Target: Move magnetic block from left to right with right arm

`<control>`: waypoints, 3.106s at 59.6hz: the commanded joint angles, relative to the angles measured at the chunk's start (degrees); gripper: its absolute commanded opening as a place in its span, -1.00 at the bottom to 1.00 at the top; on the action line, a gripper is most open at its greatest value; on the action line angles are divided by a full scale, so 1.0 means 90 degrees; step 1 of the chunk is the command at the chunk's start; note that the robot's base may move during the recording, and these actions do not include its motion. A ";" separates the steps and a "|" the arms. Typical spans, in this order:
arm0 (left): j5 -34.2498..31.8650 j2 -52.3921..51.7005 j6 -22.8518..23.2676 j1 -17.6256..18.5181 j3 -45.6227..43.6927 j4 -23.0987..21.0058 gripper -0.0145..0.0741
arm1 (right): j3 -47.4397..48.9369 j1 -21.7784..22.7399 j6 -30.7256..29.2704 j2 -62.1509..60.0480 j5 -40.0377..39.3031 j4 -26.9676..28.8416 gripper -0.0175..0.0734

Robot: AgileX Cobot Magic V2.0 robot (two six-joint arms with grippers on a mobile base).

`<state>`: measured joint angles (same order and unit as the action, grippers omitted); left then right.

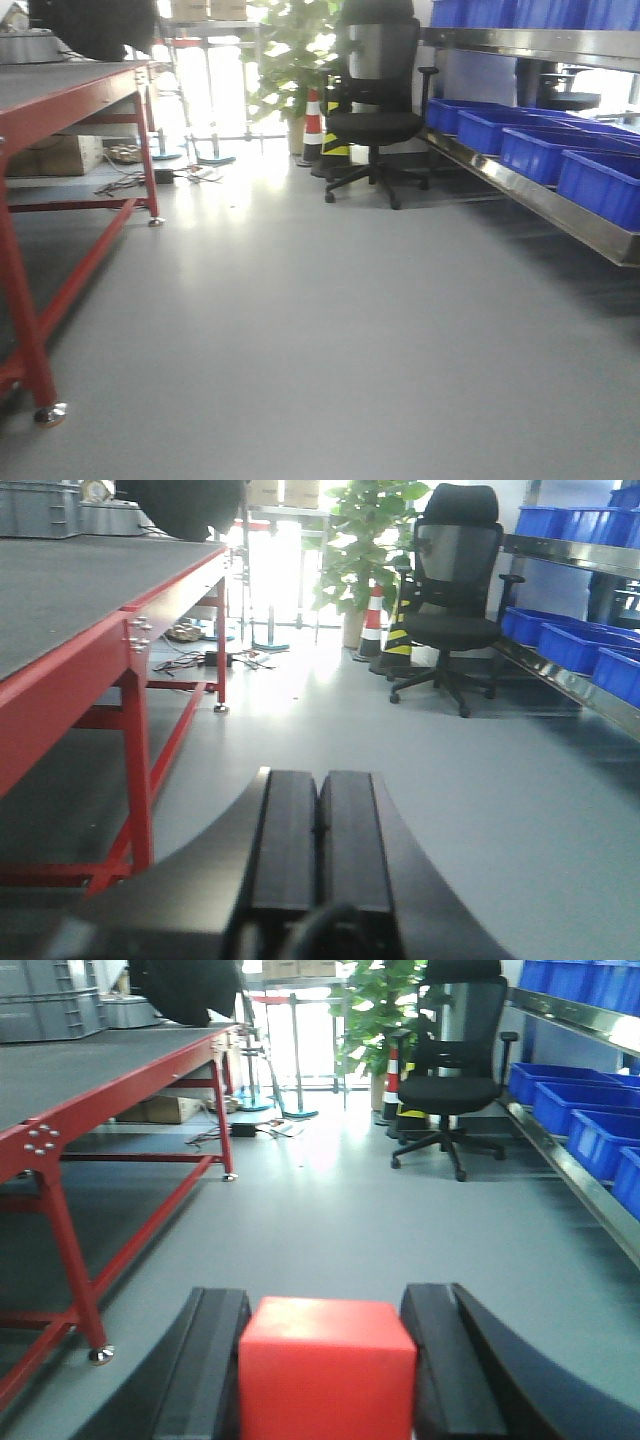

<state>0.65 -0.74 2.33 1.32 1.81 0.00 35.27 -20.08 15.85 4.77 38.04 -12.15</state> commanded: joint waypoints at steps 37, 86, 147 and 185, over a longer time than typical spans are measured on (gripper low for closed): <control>-0.0609 -0.0098 0.0042 -0.0010 0.0059 0.0000 -0.94 | 0.0161 0.0028 -0.0042 0.0114 -0.0548 -0.0125 -0.21; -0.0609 -0.0098 0.0042 -0.0010 0.0059 0.0000 -0.94 | 0.0161 0.0028 -0.0042 0.0114 -0.0548 -0.0125 -0.21; -0.0609 -0.0098 0.0042 -0.0010 0.0059 0.0000 -0.94 | 0.0161 0.0028 -0.0042 0.0114 -0.0548 -0.0125 -0.21; -0.0609 -0.0098 0.0042 -0.0010 0.0059 0.0000 -0.93 | 0.0161 0.0028 -0.0042 0.0114 -0.0548 -0.0125 -0.21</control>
<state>0.56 -0.74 2.33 1.32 1.81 0.00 35.27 -20.08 15.85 4.74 38.18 -12.17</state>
